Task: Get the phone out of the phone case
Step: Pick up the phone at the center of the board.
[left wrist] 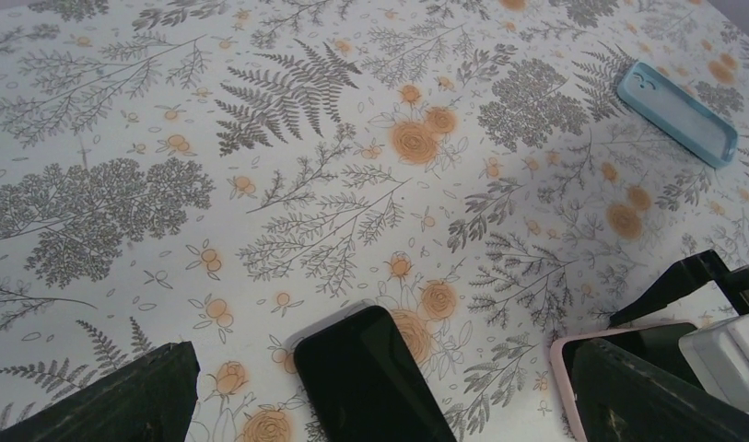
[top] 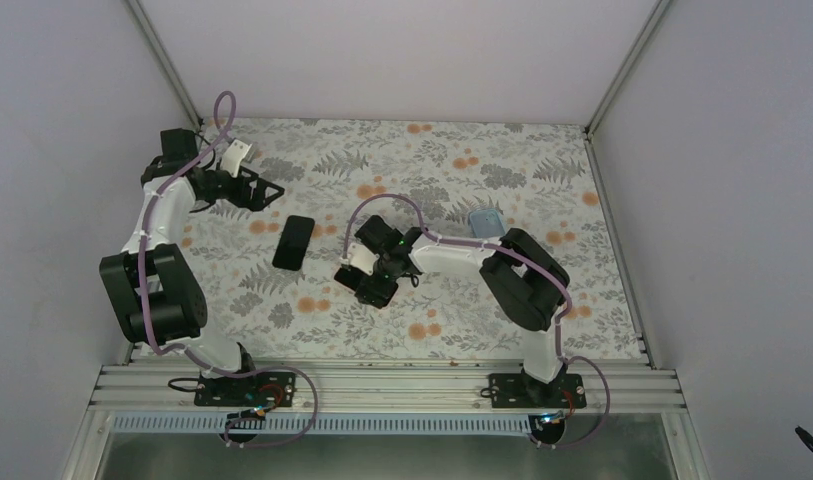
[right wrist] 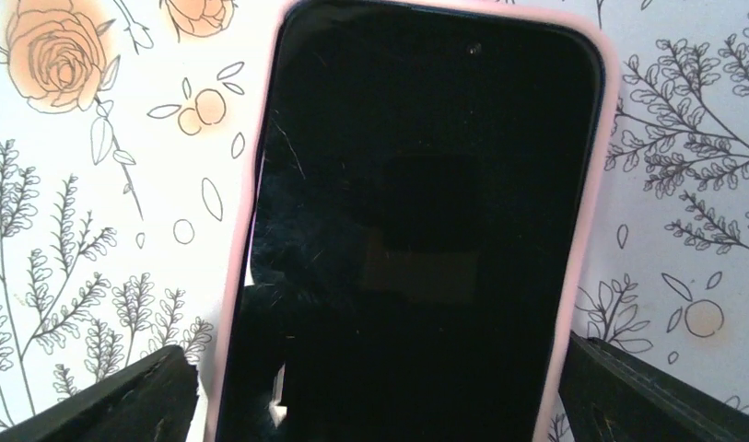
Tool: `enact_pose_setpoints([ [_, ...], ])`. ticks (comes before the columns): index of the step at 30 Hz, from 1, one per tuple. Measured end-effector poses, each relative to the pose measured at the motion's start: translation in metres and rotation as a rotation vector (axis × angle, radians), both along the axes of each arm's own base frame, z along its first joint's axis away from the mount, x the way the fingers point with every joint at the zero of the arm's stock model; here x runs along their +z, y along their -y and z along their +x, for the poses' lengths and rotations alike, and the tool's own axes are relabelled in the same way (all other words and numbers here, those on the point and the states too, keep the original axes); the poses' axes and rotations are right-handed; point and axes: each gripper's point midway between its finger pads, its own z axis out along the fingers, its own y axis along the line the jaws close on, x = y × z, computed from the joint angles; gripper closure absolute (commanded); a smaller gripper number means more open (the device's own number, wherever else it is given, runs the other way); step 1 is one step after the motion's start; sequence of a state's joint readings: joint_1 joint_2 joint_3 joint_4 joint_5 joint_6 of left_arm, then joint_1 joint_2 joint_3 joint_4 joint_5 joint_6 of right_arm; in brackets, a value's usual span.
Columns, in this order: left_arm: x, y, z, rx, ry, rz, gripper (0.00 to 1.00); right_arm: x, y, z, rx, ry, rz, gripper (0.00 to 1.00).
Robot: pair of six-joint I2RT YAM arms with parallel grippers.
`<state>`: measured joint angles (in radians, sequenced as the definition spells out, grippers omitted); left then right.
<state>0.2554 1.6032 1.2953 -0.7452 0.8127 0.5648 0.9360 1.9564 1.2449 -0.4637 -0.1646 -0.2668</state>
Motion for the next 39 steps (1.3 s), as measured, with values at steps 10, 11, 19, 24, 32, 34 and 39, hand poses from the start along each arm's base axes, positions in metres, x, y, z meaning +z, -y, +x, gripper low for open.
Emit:
enact_pose_setpoints([
  [10, 0.001, -0.008, 0.002, 0.021, 0.011, 0.018, 0.00, -0.003, 0.005, -0.002, 0.020, 0.021, -0.046, 0.00],
  [11, 0.001, -0.008, 0.002, 0.023, 0.012, 0.021, 0.00, -0.004, 0.005, -0.003, 0.026, 0.033, -0.055, 0.00],
  [19, -0.006, -0.017, 0.001, 0.064, 0.013, 0.086, 0.00, -0.004, -0.009, -0.013, 0.080, 0.120, -0.028, 0.33],
  [24, -0.002, -0.009, -0.006, 0.048, 0.009, 0.093, 0.00, -0.001, -0.008, -0.011, 0.083, 0.157, -0.014, 0.40],
  [32, -0.006, 0.030, -0.030, -0.080, -0.093, -0.014, 0.00, 0.006, 0.015, 0.004, 0.047, 0.204, -0.059, 0.41],
  [34, -0.013, 0.041, -0.033, -0.121, -0.143, -0.062, 0.00, 0.011, 0.025, 0.016, 0.016, 0.220, -0.074, 0.40],
  [39, -0.035, 0.068, -0.039, -0.200, -0.301, -0.155, 0.00, 0.045, 0.032, 0.051, -0.051, 0.286, -0.057, 0.40],
])
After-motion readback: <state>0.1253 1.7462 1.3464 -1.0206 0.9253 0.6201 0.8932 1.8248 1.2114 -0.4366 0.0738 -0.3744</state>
